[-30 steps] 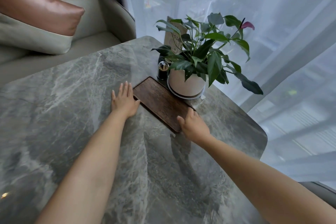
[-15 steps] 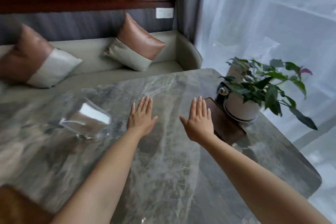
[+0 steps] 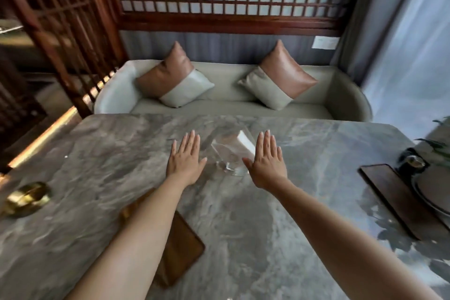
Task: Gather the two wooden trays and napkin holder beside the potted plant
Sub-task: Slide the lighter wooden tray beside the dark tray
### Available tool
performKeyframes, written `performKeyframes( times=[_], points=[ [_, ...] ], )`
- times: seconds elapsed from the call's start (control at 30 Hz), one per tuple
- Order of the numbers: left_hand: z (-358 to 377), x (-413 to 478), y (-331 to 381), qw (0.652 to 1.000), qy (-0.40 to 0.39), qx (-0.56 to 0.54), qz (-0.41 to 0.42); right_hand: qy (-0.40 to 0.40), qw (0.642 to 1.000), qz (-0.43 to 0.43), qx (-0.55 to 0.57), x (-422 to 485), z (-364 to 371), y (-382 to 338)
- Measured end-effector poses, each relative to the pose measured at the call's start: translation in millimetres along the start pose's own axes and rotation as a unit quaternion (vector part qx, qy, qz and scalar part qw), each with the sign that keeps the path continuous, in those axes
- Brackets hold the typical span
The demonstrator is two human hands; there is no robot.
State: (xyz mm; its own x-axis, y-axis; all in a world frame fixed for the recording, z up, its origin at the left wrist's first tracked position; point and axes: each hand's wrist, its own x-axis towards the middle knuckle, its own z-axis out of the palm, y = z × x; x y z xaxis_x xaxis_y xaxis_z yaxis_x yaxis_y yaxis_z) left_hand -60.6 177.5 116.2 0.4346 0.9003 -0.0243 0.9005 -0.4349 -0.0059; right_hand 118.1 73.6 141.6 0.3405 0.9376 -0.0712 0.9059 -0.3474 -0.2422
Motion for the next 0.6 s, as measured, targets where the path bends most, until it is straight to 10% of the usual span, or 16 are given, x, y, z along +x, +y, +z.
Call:
performKeyframes(
  times=[0.6],
  points=[
    [84.6, -80.2, -168.6, 0.985, -0.111, -0.011, -0.134, -0.147, 0.986, -0.069, -0.050, -26.6, 107.6, -135.5]
  ],
)
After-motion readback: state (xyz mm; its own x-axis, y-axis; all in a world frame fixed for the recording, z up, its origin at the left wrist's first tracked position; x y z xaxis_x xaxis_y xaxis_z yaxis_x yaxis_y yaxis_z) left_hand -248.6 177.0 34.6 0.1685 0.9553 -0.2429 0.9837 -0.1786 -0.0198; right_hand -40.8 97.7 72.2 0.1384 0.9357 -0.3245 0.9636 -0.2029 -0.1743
